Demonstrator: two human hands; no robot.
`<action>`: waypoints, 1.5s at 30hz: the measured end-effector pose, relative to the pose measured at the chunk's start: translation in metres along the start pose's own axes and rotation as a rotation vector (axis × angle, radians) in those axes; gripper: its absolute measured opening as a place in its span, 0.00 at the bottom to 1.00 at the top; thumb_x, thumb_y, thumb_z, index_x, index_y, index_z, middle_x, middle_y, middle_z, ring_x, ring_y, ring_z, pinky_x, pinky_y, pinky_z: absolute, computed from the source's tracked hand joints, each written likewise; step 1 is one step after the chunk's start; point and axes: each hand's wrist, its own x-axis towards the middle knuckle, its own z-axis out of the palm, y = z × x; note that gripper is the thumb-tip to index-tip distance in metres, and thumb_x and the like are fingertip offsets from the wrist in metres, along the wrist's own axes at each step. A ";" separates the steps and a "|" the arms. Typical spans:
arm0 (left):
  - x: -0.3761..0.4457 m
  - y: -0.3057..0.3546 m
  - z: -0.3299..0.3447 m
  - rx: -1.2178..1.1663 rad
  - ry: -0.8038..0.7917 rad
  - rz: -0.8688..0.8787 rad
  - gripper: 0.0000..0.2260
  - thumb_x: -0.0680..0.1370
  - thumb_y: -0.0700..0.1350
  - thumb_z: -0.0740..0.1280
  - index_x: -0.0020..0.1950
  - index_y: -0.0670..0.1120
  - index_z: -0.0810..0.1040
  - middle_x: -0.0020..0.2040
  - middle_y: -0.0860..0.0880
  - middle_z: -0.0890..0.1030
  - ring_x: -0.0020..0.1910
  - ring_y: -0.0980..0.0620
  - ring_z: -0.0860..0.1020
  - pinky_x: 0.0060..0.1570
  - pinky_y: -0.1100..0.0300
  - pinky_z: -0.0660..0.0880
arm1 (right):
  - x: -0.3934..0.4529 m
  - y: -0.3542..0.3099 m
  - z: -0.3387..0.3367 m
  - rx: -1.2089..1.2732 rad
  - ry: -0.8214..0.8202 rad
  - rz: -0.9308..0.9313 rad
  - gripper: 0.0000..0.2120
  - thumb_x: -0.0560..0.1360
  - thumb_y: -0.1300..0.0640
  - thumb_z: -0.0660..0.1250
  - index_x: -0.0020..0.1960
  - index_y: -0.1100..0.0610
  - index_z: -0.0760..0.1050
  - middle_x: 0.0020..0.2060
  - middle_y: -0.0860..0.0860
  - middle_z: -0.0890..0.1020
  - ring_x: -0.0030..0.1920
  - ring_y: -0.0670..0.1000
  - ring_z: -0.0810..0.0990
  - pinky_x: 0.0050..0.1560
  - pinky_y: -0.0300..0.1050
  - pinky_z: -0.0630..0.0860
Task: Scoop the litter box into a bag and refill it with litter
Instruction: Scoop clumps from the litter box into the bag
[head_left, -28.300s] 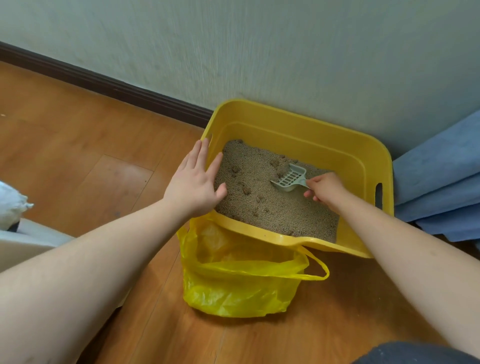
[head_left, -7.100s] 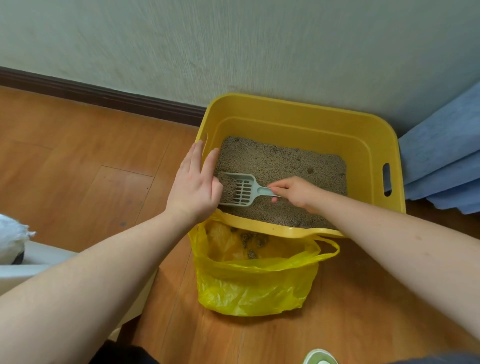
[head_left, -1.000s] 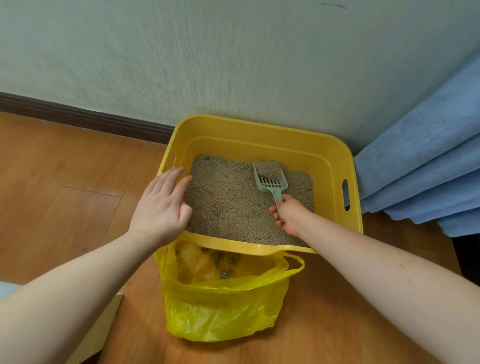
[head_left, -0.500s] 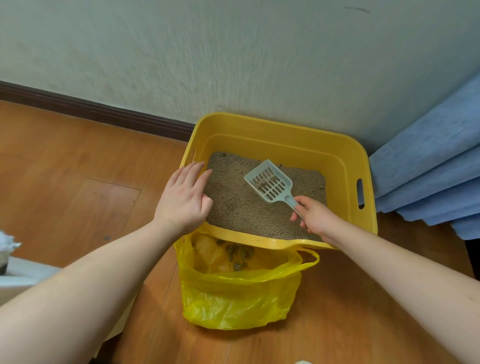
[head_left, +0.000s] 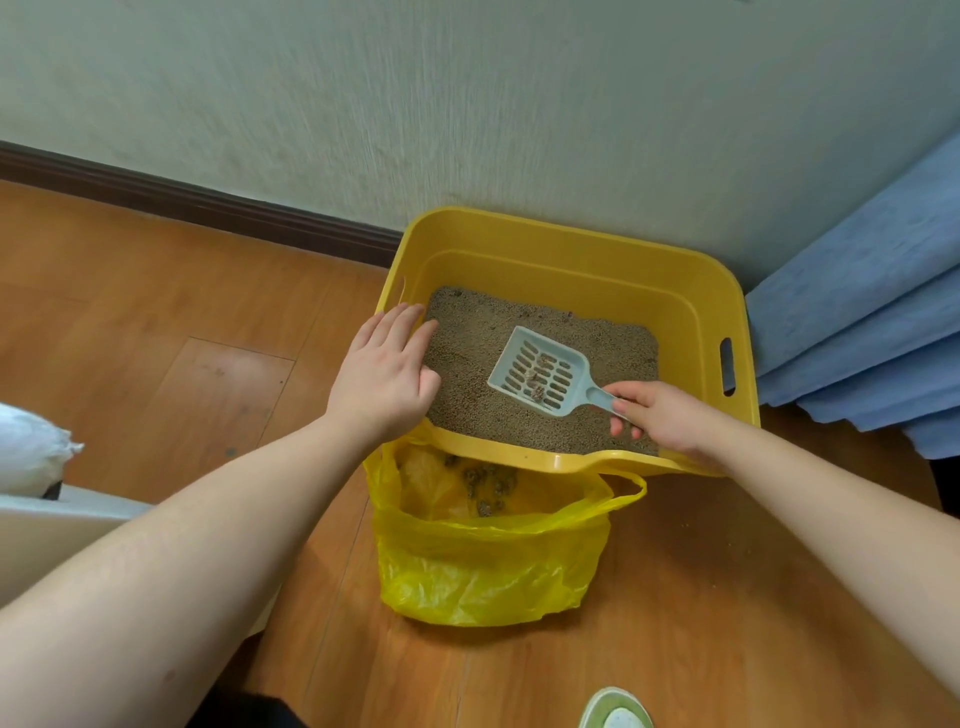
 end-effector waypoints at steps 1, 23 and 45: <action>0.000 0.000 0.000 -0.001 0.000 0.004 0.29 0.75 0.52 0.49 0.72 0.42 0.69 0.74 0.42 0.67 0.74 0.44 0.62 0.75 0.49 0.53 | -0.004 -0.003 -0.001 -0.014 0.010 -0.014 0.13 0.82 0.57 0.56 0.63 0.48 0.73 0.38 0.46 0.81 0.35 0.46 0.73 0.37 0.41 0.70; -0.003 -0.003 -0.002 -0.074 0.012 0.039 0.28 0.77 0.51 0.46 0.70 0.41 0.71 0.72 0.41 0.69 0.73 0.43 0.64 0.74 0.48 0.55 | -0.040 -0.026 0.037 -1.080 0.335 -0.986 0.13 0.74 0.66 0.60 0.53 0.58 0.80 0.37 0.50 0.83 0.37 0.55 0.77 0.35 0.47 0.71; 0.000 -0.003 0.000 -0.059 0.024 0.018 0.29 0.77 0.52 0.45 0.72 0.43 0.69 0.74 0.42 0.68 0.75 0.44 0.62 0.75 0.48 0.54 | -0.012 0.006 -0.029 -0.353 0.451 -0.051 0.12 0.80 0.53 0.60 0.59 0.55 0.77 0.39 0.49 0.83 0.36 0.53 0.77 0.35 0.48 0.73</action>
